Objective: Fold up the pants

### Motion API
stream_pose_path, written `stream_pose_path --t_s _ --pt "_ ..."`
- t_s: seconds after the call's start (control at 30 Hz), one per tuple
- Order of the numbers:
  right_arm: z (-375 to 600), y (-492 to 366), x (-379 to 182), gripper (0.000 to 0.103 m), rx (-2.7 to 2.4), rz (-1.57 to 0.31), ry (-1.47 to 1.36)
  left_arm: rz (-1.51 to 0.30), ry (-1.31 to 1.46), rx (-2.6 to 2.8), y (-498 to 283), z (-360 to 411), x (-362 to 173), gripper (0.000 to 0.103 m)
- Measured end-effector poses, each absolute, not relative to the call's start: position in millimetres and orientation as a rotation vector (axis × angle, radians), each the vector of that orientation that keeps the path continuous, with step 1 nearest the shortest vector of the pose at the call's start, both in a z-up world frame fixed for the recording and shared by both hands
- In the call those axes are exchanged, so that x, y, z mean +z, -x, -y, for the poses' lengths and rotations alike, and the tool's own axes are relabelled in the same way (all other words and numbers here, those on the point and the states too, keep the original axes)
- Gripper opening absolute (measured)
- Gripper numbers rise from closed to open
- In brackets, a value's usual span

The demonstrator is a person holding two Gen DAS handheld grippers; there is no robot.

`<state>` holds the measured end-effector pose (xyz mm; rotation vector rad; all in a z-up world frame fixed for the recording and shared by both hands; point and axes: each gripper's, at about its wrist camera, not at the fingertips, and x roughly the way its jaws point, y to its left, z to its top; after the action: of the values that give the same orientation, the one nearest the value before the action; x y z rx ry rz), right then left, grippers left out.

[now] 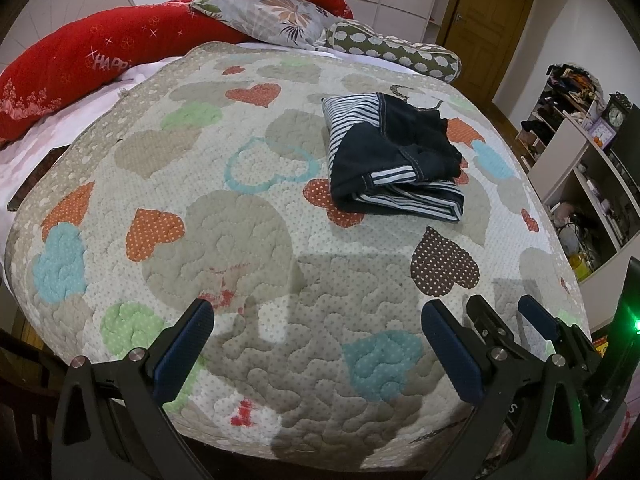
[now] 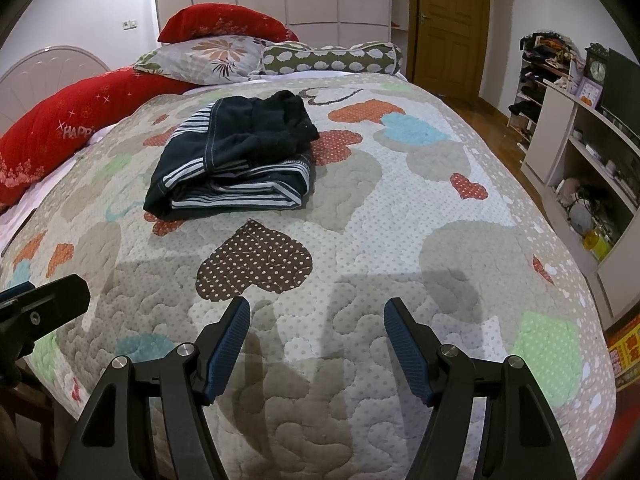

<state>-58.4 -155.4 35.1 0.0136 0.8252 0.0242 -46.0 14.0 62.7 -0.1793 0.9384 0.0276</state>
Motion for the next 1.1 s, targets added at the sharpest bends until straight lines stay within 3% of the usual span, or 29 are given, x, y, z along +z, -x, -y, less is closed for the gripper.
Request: stream_pose_path --t_s 1.1 --pt "151.9 57.4 35.9 0.074 0.039 -0.823 -0.002 -0.892 0.171 0.020 50.4 -12.8 64.5 0.103"
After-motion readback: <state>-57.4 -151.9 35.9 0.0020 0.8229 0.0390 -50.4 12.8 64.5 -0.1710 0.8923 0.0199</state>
